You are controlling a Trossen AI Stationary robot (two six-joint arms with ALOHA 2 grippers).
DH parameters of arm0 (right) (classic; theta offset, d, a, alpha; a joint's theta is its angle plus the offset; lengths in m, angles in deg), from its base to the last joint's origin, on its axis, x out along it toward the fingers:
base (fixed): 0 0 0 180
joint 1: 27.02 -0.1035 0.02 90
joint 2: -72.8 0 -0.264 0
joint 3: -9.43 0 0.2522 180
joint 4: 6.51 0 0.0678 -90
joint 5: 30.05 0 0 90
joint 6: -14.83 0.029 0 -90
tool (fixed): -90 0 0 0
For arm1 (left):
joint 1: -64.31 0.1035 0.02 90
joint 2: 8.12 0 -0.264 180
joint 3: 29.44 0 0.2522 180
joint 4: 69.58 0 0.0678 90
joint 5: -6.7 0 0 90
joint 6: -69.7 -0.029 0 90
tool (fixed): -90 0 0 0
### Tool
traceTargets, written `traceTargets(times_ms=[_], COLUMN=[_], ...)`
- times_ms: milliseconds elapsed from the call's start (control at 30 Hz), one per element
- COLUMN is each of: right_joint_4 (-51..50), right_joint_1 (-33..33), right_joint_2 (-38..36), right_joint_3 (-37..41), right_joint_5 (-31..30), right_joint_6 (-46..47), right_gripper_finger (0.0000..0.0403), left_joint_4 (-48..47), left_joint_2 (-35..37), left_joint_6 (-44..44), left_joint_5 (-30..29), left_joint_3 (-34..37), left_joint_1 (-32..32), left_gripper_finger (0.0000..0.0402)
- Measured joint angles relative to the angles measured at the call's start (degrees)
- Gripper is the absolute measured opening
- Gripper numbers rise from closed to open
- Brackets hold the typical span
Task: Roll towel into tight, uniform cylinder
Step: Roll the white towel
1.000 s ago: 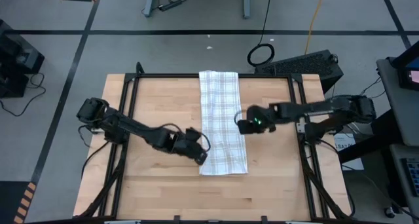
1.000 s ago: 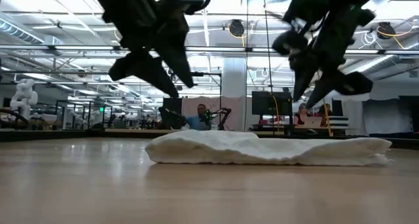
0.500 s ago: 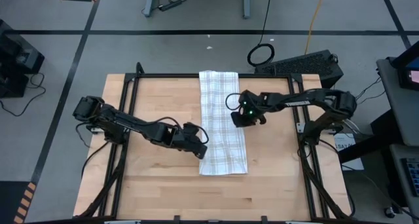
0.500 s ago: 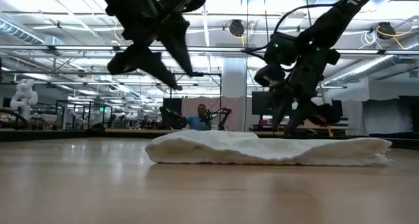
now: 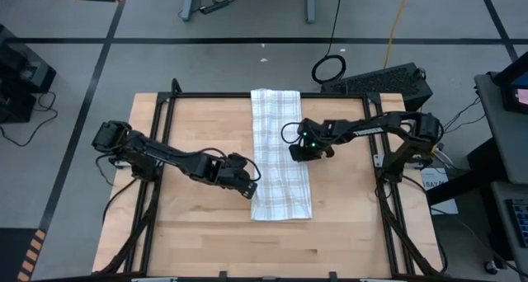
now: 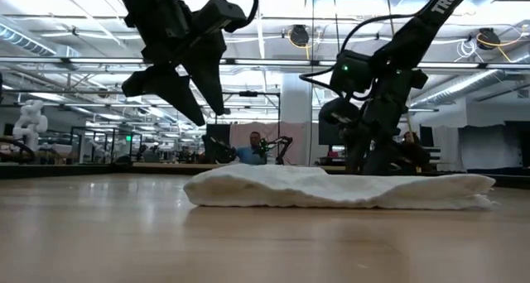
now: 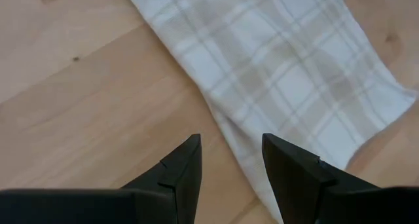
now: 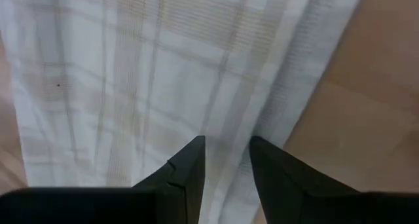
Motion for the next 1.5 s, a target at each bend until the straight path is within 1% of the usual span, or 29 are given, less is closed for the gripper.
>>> traceTargets(times_ms=[100, 167, 233, 433, 500, 833, 1067, 1233, 1333, 1500], right_joint_4=[0.3, 0.1, -0.1, -0.5, -0.7, -2.2, -2.1, -2.1, -2.2, -2.2], right_joint_1=[-0.3, -0.5, -0.7, -1.6, -1.7, -1.8, -1.8, -1.9, -1.9, -1.8], right_joint_2=[0.1, 0.1, 0.0, 0.0, -0.2, -1.5, -1.5, -1.5, -1.5, -1.5], right_joint_3=[-0.1, -0.1, -0.1, 0.0, 0.0, 0.0, 0.0, 0.0, 0.0, 0.0], right_joint_5=[-1.0, -1.5, -1.8, -2.2, -2.2, -1.8, -1.9, -2.0, -2.0, -1.3], right_joint_6=[0.0, 0.0, 0.1, 0.7, 0.4, 0.8, 0.8, 0.2, -0.2, 0.7], right_gripper_finger=[0.0113, 0.0103, 0.0085, 0.0016, 0.0005, 0.0029, 0.0003, 0.0010, 0.0003, 0.0002], left_joint_4=[-0.2, -0.7, -0.7, -1.3, -1.2, -2.8, -2.8, -2.7, -2.7, -2.7], left_joint_2=[0.0, 0.0, 0.0, 0.0, 0.0, 0.0, 0.0, 0.0, 0.0, 0.0], left_joint_6=[0.0, 0.0, 0.0, 0.0, -0.1, -1.4, -1.5, -1.5, -1.5, -1.5], left_joint_5=[-0.1, -0.1, -0.1, -0.2, -0.2, -0.2, -0.2, -0.2, -0.2, -0.1], left_joint_3=[0.0, 0.0, 0.0, 0.0, 0.0, 0.0, 0.0, 0.0, 0.0, 0.0], left_joint_1=[0.0, 0.0, 0.0, 0.0, 0.0, 0.0, -0.1, -0.1, -0.1, -0.1], left_gripper_finger=[0.0166, 0.0166, 0.0166, 0.0166, 0.0166, 0.0166, 0.0166, 0.0166, 0.0166, 0.0166])
